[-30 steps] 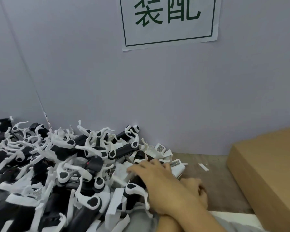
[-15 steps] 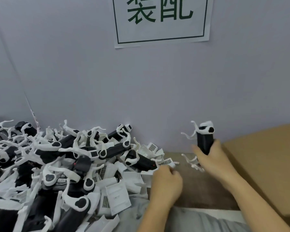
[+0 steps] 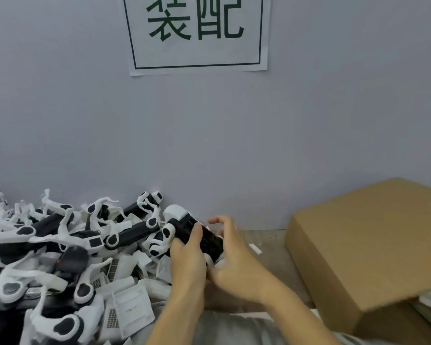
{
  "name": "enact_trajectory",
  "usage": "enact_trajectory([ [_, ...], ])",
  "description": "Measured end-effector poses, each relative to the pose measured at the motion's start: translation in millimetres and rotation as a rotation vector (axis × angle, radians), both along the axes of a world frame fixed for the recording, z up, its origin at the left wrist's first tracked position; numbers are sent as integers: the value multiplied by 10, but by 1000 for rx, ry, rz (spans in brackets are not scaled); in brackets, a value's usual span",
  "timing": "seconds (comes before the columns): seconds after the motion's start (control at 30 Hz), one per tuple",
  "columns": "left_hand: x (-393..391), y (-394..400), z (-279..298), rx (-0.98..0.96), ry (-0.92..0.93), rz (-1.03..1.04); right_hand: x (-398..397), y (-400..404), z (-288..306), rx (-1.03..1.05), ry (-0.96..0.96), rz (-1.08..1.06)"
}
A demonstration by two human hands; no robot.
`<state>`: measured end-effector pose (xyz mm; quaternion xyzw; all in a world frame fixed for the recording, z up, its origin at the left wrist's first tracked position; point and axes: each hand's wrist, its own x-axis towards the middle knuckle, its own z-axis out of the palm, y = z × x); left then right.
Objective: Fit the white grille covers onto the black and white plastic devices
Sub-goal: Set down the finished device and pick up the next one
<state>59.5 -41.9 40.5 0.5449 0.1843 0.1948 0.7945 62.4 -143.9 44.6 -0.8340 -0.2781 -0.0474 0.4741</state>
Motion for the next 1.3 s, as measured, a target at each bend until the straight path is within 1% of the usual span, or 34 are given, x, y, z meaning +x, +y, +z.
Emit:
enact_trajectory([
  [0.07,-58,-19,42,123,-71,-74,45,-126,72,232,190,88],
  [0.1,-86,-33,30,279,-97,-119,58,-170,111,349,266,103],
  [0.13,-113,-61,9,496,-114,-168,78,-201,133,431,304,89],
  [0.2,-154,-166,-62,924,-131,-253,121,-216,145,442,229,-57],
  [0.23,-167,-225,-94,1009,-154,-280,140,-212,136,431,172,-163],
  [0.27,-189,-280,-109,1020,-183,-304,169,-211,104,431,127,-262],
  [0.33,-182,-345,-142,1024,-213,-266,200,-219,48,452,90,-403],
  [0.37,-164,-358,-137,1018,-217,-214,222,-233,28,524,121,-395],
  [0.4,-153,-344,-116,969,-206,-165,229,-242,32,633,195,-305],
  [0.43,-146,-322,-85,878,-191,-96,217,-239,46,728,281,-167],
  [0.47,-130,-285,-56,746,-163,-44,203,-236,53,775,335,-70],
  [0.5,-115,-230,-11,544,-151,-22,208,-232,47,753,341,-61],
  [0.53,-116,-155,49,313,-148,-29,219,-230,37,692,315,-129],
  [0.57,-126,-72,110,74,-139,-45,224,-230,27,587,268,-234],
  [0.6,-134,17,151,-110,-136,-48,222,-234,20,475,253,-306],
  [0.63,-137,94,175,-203,-137,-44,220,-243,10,411,296,-311],
  [0.67,-136,142,190,-241,-131,-46,219,-250,-1,390,392,-270],
  [0.77,-141,143,214,-299,-139,-59,107,-208,14,346,730,-13],
  [0.83,-155,101,214,-377,-181,-120,36,-129,-7,390,835,113],
  [0.87,-159,86,205,-390,-199,-156,16,-90,-19,433,840,139],
  [0.93,-154,61,176,-338,-197,-198,6,-36,-51,491,806,154],
  [1.1,-79,54,74,-49,-145,-114,27,-68,-61,556,709,192],
  [1.13,-77,52,51,-25,-128,-106,30,-61,-65,549,681,186],
  [1.2,-70,61,25,-47,-95,-101,32,-35,-85,537,644,182],
  [1.3,-51,95,21,-185,-48,-77,19,11,-121,515,608,195],
])
